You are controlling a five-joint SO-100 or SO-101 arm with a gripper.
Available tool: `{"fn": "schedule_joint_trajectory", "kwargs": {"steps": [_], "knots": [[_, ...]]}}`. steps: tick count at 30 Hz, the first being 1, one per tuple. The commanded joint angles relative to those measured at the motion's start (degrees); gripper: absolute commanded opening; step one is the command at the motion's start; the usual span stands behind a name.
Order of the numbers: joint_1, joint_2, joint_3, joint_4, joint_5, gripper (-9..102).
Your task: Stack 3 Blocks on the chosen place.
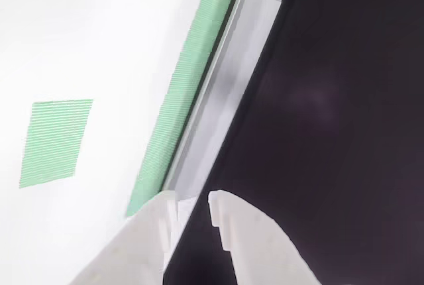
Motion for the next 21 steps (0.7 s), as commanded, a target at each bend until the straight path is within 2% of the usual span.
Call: {"fn": "schedule_joint_trajectory", "kwargs": {"steps": [1, 8, 13, 16, 21], "knots": [[-3.4, -8.5, -12.7, 8.9, -4.6, 2], [-13.1, -23.5, -35.0, 28.3, -20.5, 2], [-21.8, -31.7, -43.2, 41.4, -29.0, 2], [-26.5, -37.5, -45.4, 45.4, -29.1, 2], [-31.6, -44.7, -47.9, 45.2, -28.1, 2]]}}
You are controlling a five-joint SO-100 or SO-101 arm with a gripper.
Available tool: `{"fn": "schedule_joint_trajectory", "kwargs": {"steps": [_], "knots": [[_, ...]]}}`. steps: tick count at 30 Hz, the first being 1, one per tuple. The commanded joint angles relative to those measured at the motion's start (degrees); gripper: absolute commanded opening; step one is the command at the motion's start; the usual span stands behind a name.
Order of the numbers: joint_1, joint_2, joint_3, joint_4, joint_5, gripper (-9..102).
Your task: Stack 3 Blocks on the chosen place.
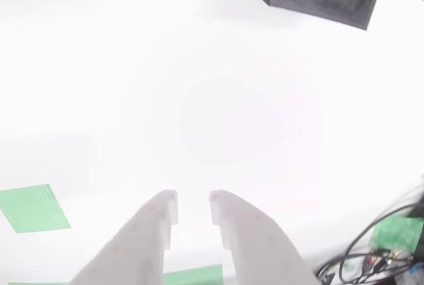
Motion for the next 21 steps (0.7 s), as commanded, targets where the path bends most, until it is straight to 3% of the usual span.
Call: {"fn": "schedule_joint_trajectory", "kwargs": {"steps": [1, 5, 9, 14, 19, 21], "knots": [[-3.4, -3.1, -3.1, 0.4, 1.0, 2], [-5.3, -3.8, -3.9, -2.9, 7.7, 4], [-8.9, -1.5, -3.9, -2.9, 13.5, 14], [-18.6, 0.9, -0.5, -4.0, 25.0, 16], [-20.2, 0.0, 1.4, -3.8, 32.9, 35], [-19.8, 0.0, 2.3, -3.3, 33.6, 36]]}}
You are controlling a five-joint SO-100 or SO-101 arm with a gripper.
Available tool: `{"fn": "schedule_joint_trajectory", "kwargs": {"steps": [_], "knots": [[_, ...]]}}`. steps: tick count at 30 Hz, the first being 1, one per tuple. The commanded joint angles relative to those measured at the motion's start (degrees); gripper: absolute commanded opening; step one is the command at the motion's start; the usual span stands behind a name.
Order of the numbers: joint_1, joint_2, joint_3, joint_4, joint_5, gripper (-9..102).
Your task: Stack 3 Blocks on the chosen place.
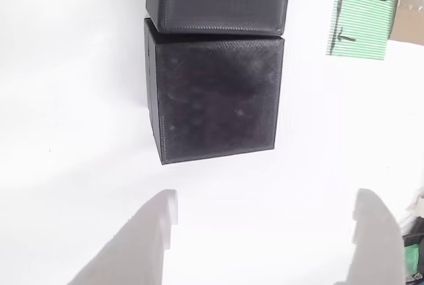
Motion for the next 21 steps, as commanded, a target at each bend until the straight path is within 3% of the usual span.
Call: {"fn": "schedule_joint_trajectory", "kwargs": {"steps": [1, 21], "knots": [[0.2, 1.5, 0.4, 0.5, 1.3, 36], [3.4, -14.4, -0.7, -1.2, 0.1, 42]]}}
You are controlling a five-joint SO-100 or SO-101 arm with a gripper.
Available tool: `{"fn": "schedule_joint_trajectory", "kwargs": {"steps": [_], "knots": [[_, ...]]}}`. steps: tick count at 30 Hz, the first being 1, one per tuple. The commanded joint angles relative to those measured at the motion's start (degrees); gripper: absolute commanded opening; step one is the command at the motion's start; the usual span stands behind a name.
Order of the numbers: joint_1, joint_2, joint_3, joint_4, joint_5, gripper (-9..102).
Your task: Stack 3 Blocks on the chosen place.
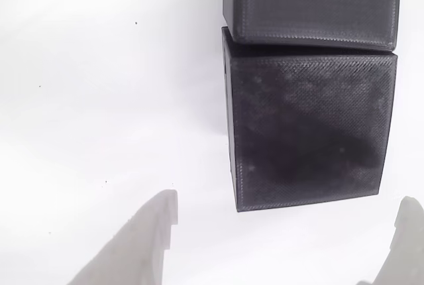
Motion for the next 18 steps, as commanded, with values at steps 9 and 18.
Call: {"fn": "schedule_joint_trajectory", "kwargs": {"steps": [9, 18], "knots": [[-2.4, -6.1, -7.0, -1.8, -0.4, 44], [-5.4, -10.1, -7.6, -2.8, 0.5, 44]]}}
